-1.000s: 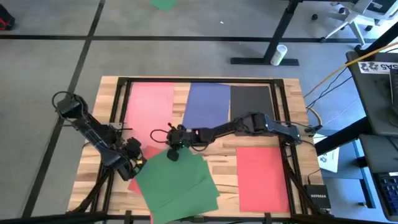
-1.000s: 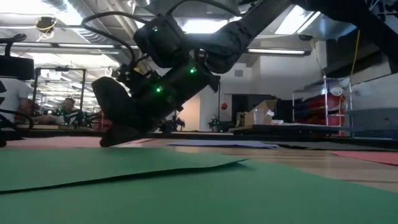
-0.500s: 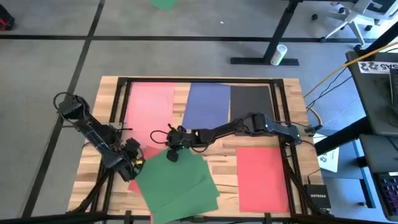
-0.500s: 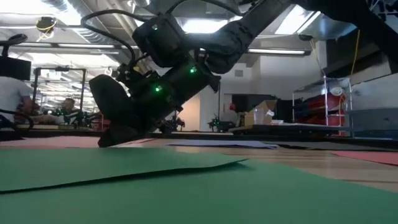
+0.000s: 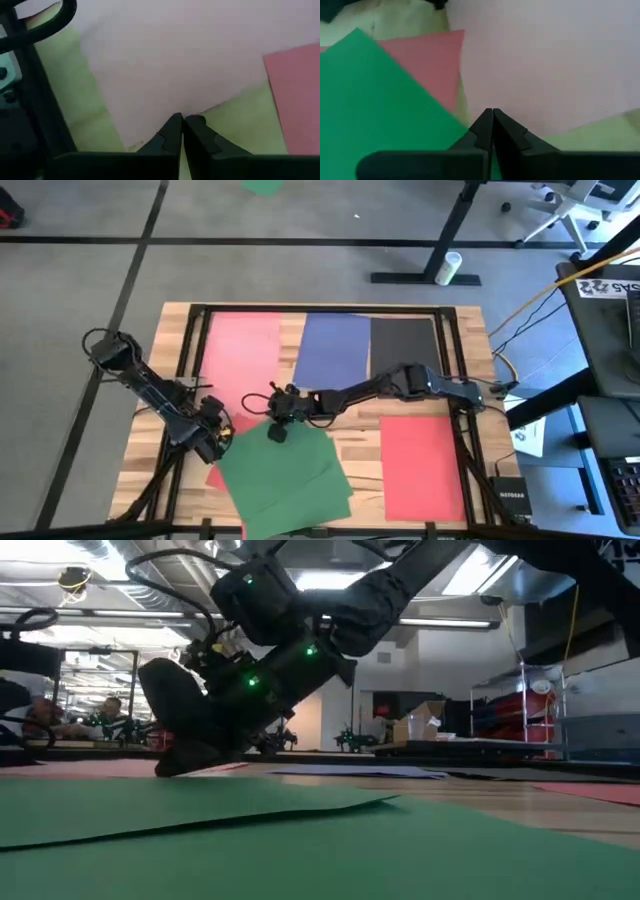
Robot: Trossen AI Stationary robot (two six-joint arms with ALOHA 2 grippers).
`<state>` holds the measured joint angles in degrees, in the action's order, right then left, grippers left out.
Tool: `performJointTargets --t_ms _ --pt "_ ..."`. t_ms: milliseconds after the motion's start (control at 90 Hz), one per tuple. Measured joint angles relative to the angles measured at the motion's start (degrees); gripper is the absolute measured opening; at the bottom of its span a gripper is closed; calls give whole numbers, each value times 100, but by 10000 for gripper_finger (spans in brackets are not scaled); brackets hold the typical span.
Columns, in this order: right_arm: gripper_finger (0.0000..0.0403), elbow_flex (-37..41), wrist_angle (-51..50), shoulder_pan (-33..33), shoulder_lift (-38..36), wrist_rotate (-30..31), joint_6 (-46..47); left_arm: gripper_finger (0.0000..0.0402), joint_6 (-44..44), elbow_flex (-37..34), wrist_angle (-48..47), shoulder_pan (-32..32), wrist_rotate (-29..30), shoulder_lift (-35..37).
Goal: Organize paper
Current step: Stack the pink paper on top of the other pink papers on the table
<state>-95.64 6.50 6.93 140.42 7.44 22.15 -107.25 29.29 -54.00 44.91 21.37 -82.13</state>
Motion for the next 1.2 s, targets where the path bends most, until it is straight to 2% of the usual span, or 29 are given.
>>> performJointTargets --t_ms 411,522,600,722,867,1022,1200 --pt "0 9 38 -94 -35 -19 -101 0 -82 -32 104 -22 306 -22" --pt "0 7 -51 -229 -46 -38 -6 0 -51 128 63 86 433 -37" --pt "0 4 -48 -298 -48 -170 0 0 -43 396 208 164 750 -24" --pt "0 2 -37 -286 -48 -197 -25 0 96 672 -276 151 1203 -20" --pt "0 4 -34 -284 -48 -194 -116 0 71 611 -702 -125 1239 -13" --pt "0 2 -48 -330 -48 -224 -125 0 313 552 -361 -345 1188 -9" --pt "0 2 -52 -439 -52 -369 -121 0 561 584 168 -287 1347 -4"
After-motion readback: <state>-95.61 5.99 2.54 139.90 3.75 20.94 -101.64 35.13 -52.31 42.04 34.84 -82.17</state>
